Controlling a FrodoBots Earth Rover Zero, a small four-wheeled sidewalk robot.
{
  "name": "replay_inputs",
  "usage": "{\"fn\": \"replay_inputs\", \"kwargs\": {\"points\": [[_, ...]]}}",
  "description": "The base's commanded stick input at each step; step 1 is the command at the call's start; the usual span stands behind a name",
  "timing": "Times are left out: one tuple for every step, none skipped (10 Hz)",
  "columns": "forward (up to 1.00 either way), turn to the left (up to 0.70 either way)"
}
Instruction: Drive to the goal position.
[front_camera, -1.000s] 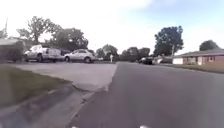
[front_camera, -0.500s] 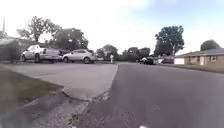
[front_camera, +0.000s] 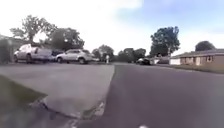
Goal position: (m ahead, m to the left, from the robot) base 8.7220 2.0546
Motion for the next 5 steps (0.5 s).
{"fn": "replay_inputs", "kwargs": {"points": [[0.98,0.0],[0.98,0.0],[0.98,0.0],[0.98,0.0],[0.98,0.0]]}}
